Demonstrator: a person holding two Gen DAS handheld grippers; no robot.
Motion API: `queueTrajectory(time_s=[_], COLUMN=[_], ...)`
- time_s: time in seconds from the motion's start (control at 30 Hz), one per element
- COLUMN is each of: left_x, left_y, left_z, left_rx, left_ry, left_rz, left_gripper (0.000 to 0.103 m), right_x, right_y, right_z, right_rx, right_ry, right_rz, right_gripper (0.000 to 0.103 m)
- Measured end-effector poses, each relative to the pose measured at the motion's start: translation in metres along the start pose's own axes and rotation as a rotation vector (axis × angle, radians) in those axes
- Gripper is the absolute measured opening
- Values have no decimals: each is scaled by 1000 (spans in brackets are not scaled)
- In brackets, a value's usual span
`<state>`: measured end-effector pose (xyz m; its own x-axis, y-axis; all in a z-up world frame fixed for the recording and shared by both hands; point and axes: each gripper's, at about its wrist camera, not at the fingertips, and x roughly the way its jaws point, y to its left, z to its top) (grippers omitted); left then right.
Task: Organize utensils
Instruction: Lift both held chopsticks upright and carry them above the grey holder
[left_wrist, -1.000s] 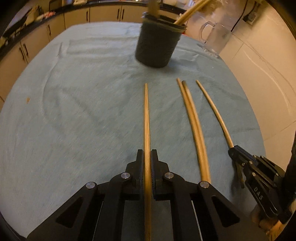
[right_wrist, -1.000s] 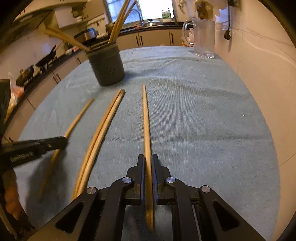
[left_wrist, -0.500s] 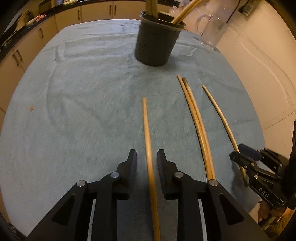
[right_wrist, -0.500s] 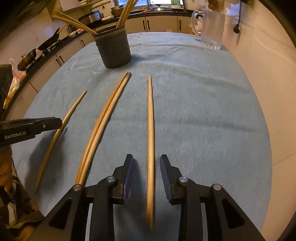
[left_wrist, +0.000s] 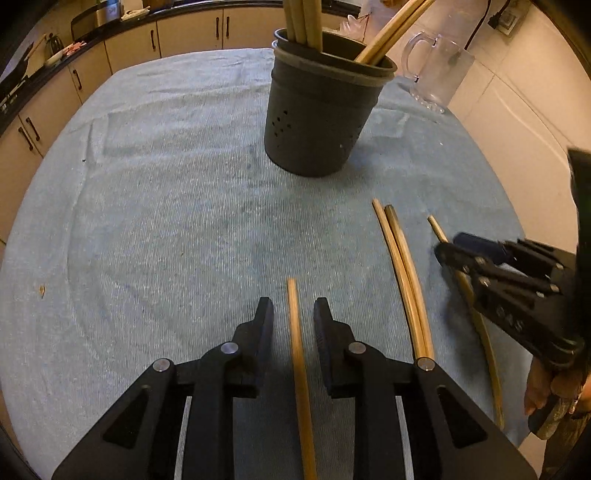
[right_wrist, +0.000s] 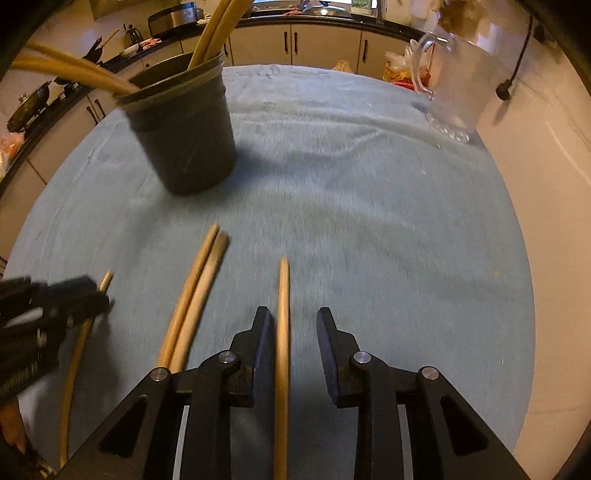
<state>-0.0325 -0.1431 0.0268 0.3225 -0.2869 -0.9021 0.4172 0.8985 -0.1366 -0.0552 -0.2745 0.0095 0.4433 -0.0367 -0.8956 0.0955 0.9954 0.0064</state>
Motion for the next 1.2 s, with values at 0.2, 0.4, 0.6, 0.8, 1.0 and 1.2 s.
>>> queueTrajectory(time_s=[0.2, 0.4, 0.6, 0.8, 1.0, 1.2], left_x=[-2, -53, -122, -169, -191, -204], left_y=[-1, -2, -4, -15, -20, -21], left_z=[-6, -11, -20, -41, -68, -87], left_rx=[-4, -6, -24, -14, 19, 11], left_ry=[-29, -172, -338, -467, -510, -526], left_rz=[-22, -7, -29, -16, 24, 36], left_gripper=[5, 5, 5, 5, 5, 5], right_x=[1, -43, -115, -166, -198, -223], right_y=[9, 1, -10, -14, -10, -3], right_z=[2, -4, -16, -43, -69, -89], right_rx=[11, 48, 85, 115, 107, 85], right_ry=[-26, -160, -354, -464, -522, -562], right_rz=[5, 54, 69, 84, 75, 74], right_gripper=[6, 6, 6, 6, 6, 6])
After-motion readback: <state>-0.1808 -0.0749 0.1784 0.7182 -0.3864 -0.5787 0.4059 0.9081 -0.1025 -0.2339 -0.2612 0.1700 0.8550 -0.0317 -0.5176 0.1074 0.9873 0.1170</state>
